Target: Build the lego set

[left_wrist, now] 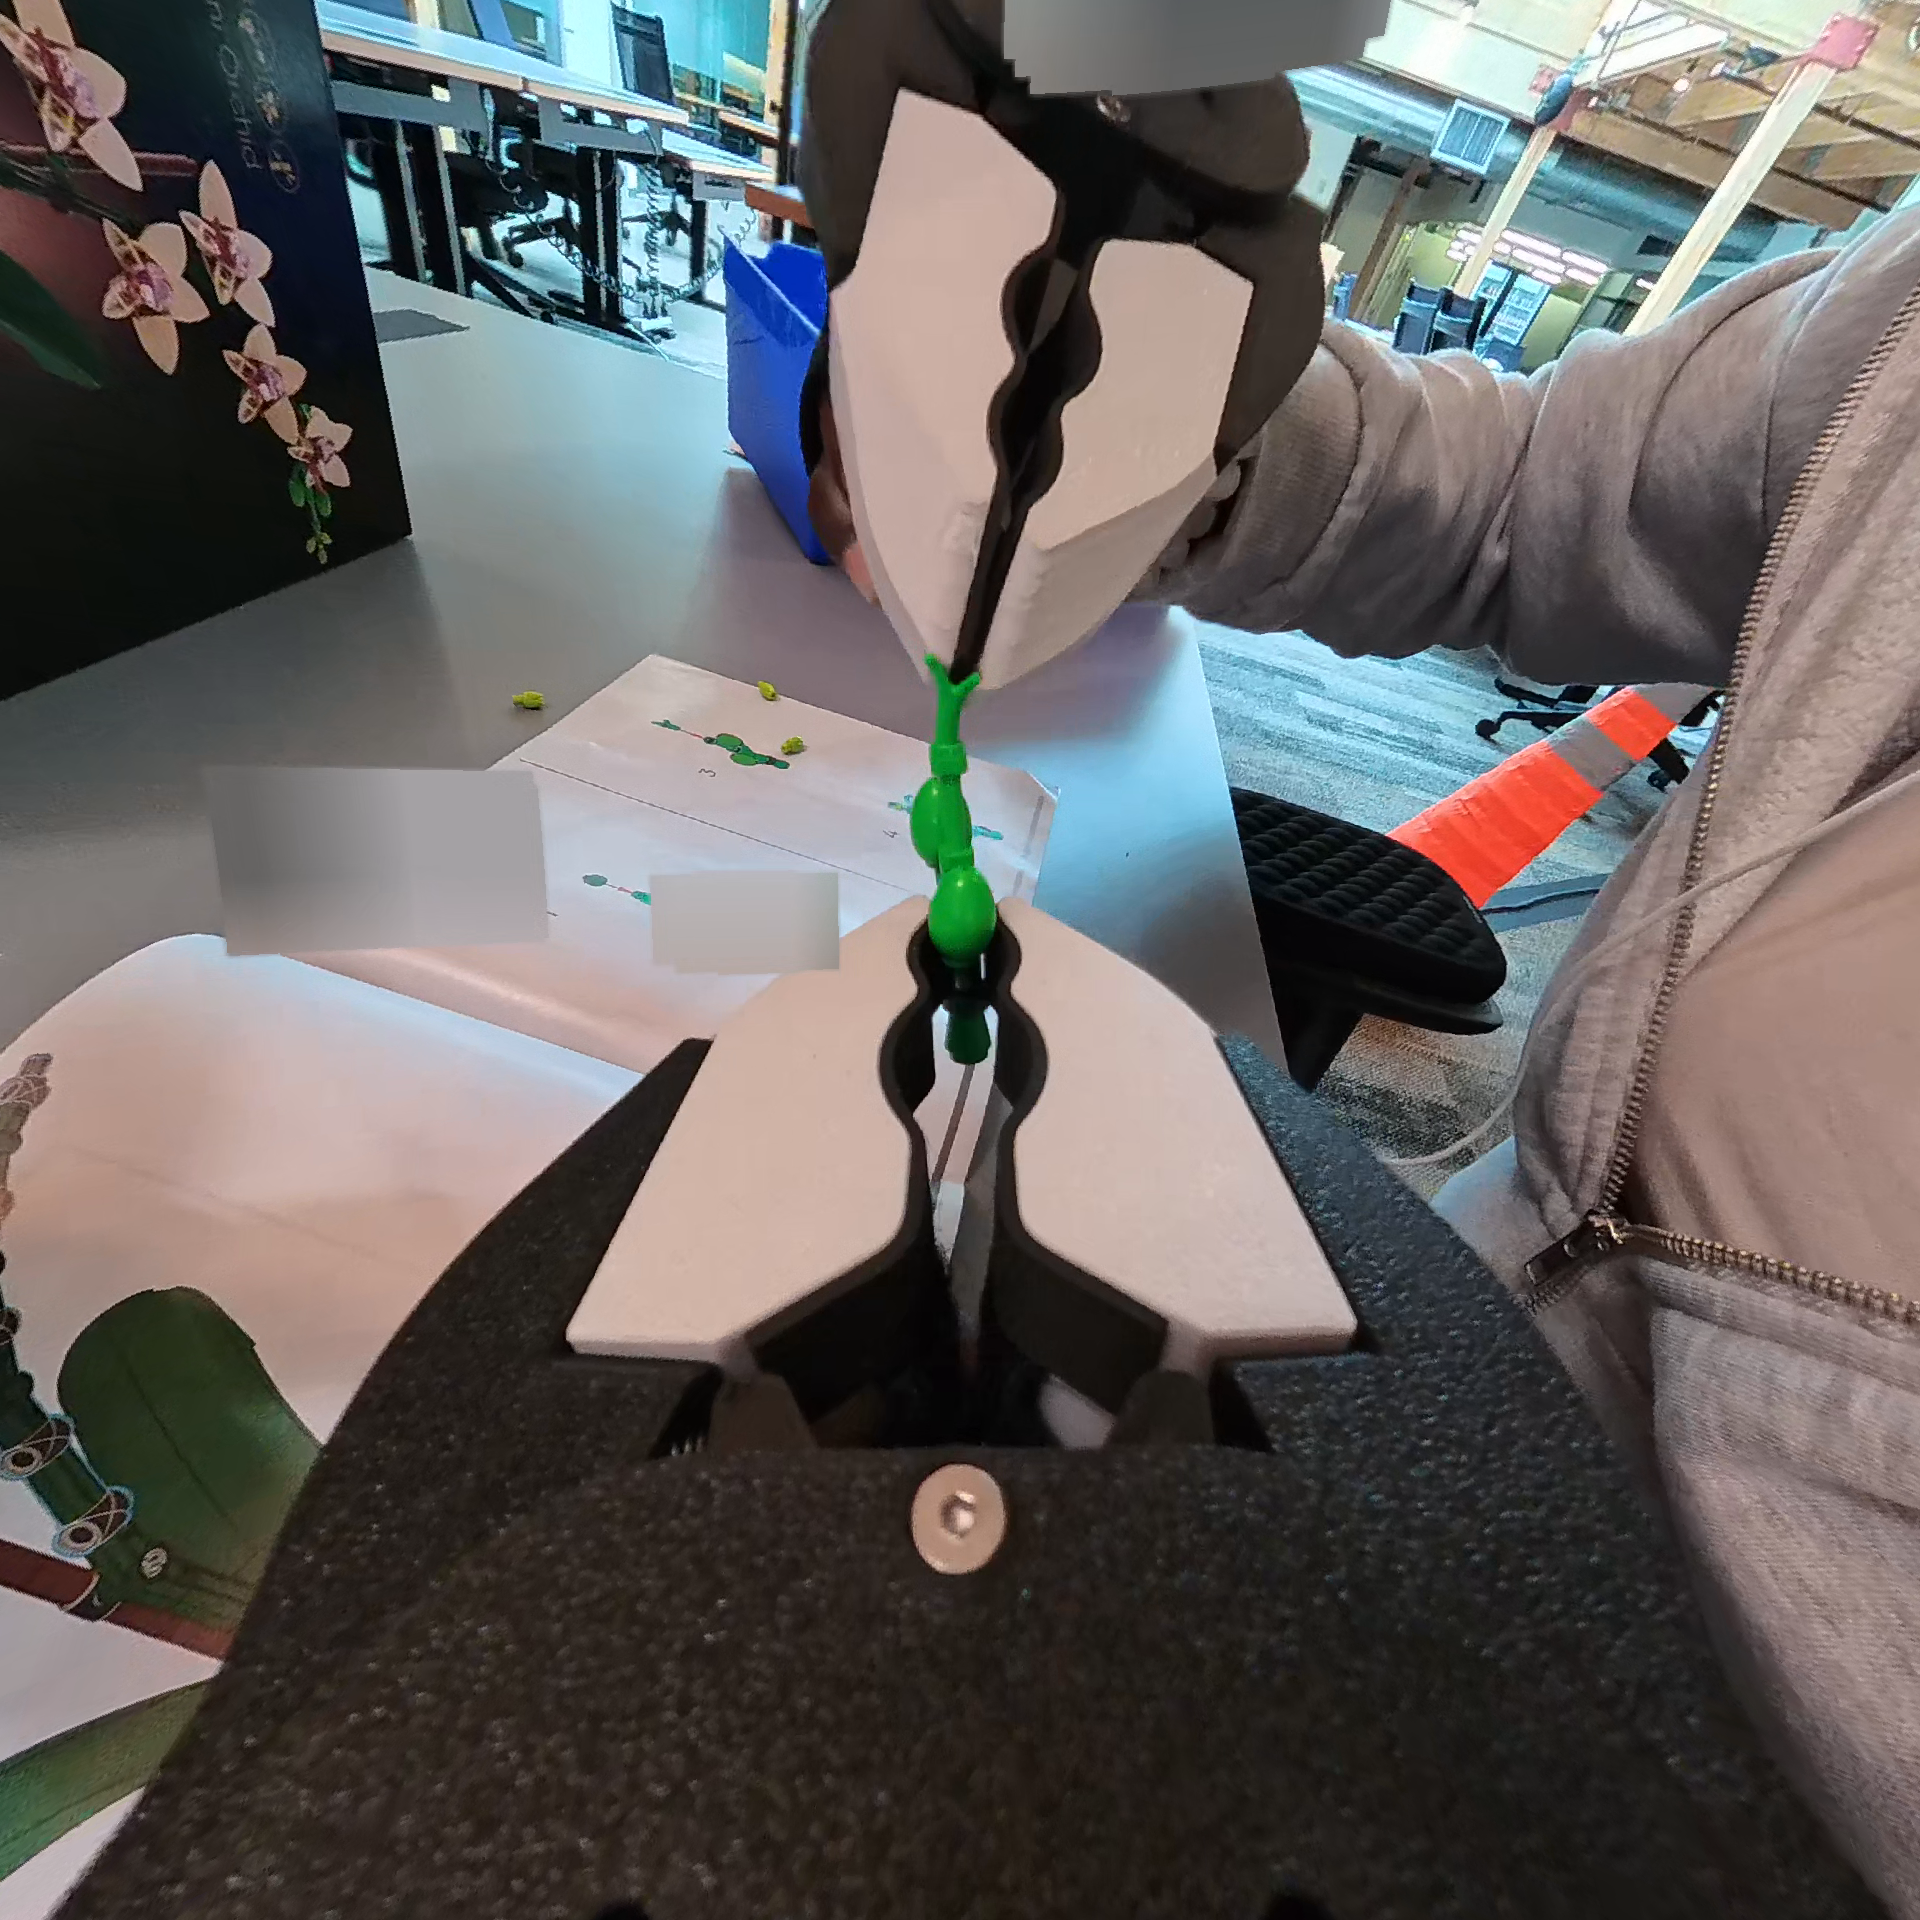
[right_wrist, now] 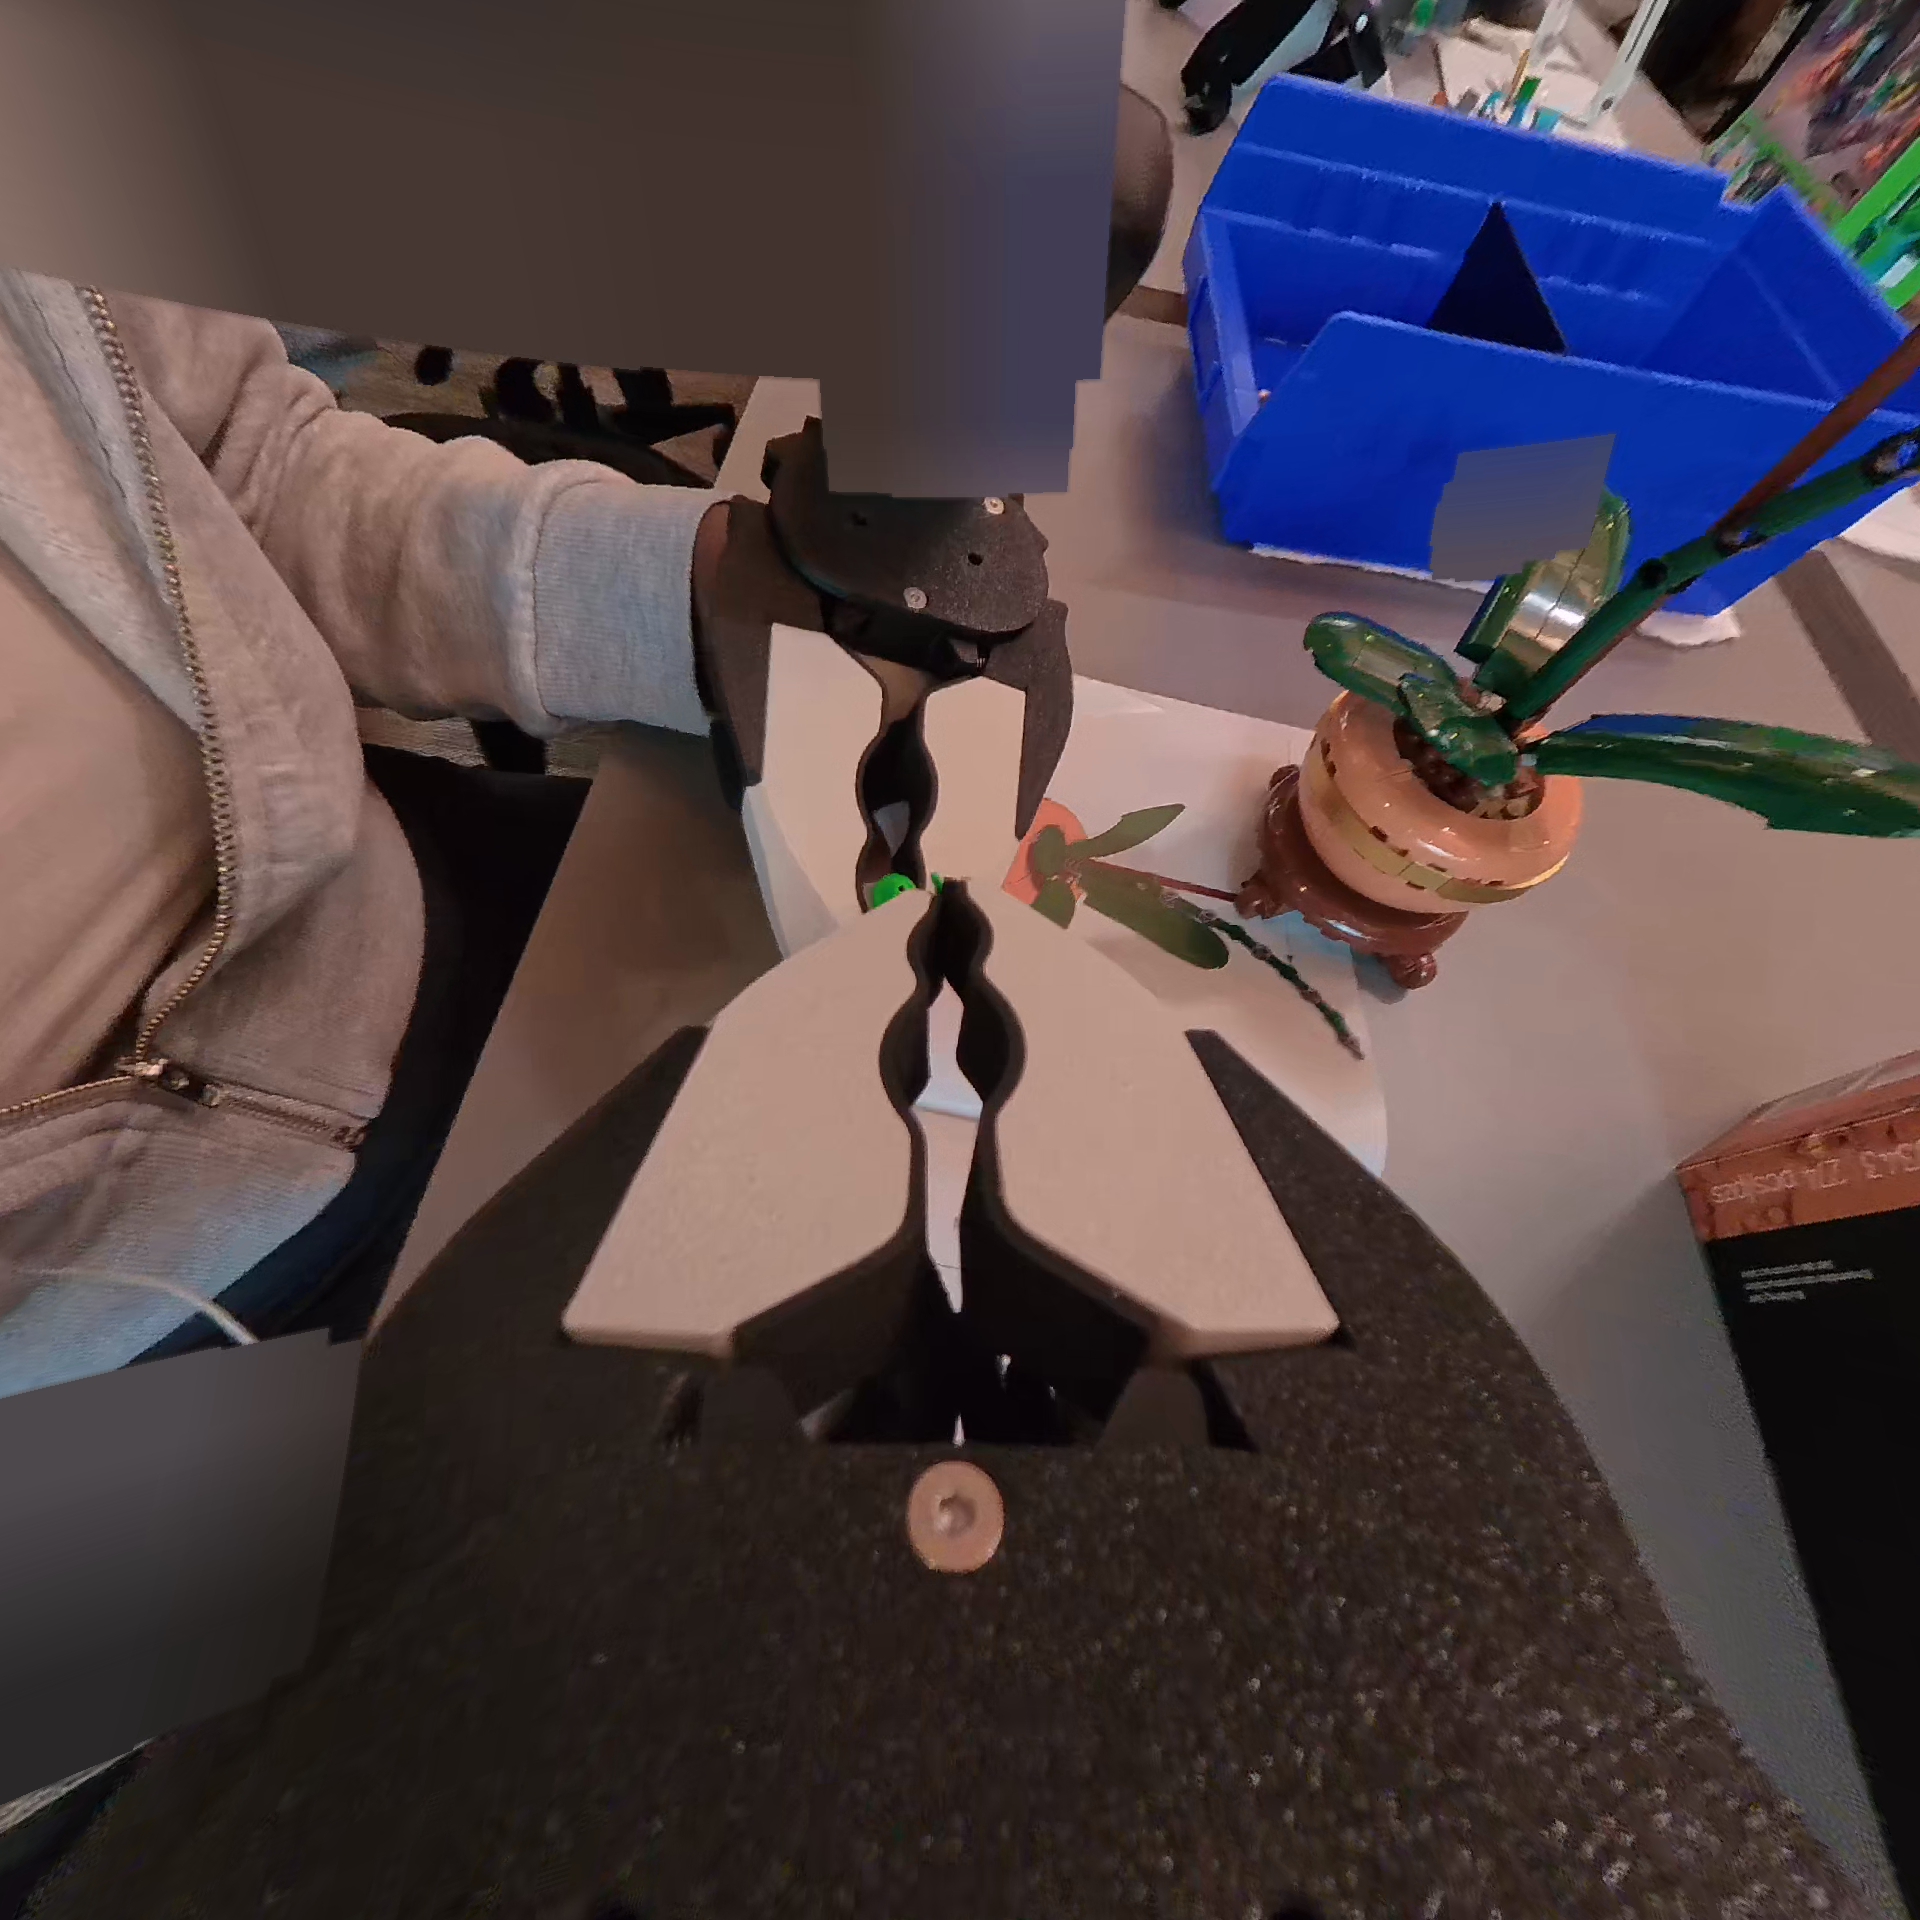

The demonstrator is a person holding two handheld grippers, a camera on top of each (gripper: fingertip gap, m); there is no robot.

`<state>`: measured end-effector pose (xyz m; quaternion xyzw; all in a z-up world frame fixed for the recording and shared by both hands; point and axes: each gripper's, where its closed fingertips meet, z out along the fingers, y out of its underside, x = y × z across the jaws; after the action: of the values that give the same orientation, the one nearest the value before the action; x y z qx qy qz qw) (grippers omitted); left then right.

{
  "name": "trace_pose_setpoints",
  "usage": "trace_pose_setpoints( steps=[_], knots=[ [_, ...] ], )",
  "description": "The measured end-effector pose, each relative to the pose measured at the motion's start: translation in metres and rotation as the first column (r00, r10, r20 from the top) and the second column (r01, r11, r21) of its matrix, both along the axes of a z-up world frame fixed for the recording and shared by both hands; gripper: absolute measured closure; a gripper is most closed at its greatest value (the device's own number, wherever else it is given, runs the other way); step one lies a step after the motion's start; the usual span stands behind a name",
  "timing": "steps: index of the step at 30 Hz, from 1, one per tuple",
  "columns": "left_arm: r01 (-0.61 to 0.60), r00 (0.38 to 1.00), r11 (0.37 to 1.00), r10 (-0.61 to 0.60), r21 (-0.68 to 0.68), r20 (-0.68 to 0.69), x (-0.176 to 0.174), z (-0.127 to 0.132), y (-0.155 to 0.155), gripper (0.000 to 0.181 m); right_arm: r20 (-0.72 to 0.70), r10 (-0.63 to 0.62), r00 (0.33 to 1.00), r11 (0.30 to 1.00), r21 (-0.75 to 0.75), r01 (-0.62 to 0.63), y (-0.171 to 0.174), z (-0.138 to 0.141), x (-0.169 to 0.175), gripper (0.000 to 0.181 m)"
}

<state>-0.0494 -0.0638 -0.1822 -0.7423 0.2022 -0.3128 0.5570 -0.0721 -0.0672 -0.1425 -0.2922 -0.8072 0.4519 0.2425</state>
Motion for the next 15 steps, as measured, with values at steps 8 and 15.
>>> trace_pose_setpoints(
  steps=[8,15],
  knots=[
    [0.009,1.000,1.000,-0.009,0.003,-0.023,0.0024,-0.0013,-0.0011,0.176,0.105,0.013,0.994,0.996,-0.084,-0.004,-0.0018,-0.0017,0.0031,0.181],
    [0.011,1.000,1.000,-0.010,0.002,-0.029,0.0028,-0.0018,-0.0013,0.176,0.114,0.008,0.993,0.995,-0.103,0.003,-0.0015,-0.0025,0.0041,0.181]
  ],
)
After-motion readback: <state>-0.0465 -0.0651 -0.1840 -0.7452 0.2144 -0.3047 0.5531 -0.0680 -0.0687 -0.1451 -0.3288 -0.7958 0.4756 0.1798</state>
